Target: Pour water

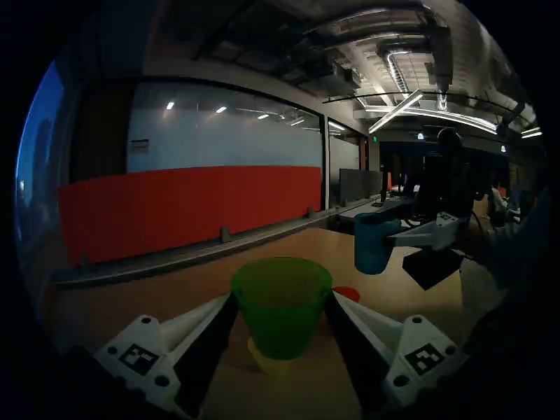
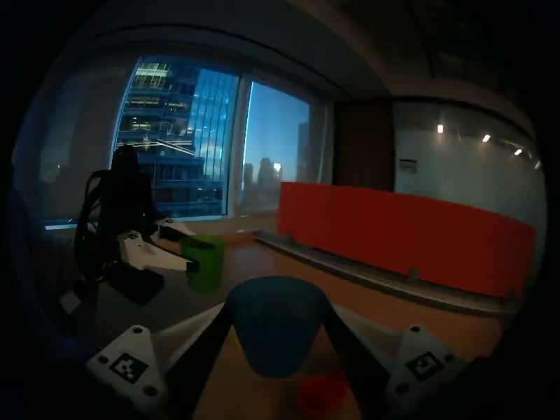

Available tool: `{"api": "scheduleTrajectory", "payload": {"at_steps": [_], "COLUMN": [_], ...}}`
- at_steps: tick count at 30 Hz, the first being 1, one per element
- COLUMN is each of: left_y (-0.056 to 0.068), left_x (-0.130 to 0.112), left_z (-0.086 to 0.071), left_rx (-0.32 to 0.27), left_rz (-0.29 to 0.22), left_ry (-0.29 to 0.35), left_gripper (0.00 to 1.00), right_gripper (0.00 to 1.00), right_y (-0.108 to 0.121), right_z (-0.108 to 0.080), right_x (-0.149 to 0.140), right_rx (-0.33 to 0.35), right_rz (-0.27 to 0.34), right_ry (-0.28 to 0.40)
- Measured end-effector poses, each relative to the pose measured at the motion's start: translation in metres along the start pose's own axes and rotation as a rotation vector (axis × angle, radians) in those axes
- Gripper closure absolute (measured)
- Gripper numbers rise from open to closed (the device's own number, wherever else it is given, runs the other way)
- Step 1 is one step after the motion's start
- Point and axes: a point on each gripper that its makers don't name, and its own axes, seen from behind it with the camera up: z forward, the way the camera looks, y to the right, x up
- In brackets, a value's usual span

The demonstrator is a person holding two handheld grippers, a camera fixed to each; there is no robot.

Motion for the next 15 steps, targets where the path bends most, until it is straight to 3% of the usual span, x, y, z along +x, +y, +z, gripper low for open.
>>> {"api": "scheduleTrajectory", "payload": {"at_steps": [15], "left_y": [0.02], "left_x": [-0.002], "left_z": [0.005], "left_rx": [-0.042], "left_rz": [0.013], "left_ry": [-0.001], "left_gripper": [0.14], "right_gripper": [0.08], "right_y": [0.004], "right_z": [0.001], "right_x": [0.014], "right_rx": [0.002], "right_rz": [-0.093], "right_ry": [-0.003]}}
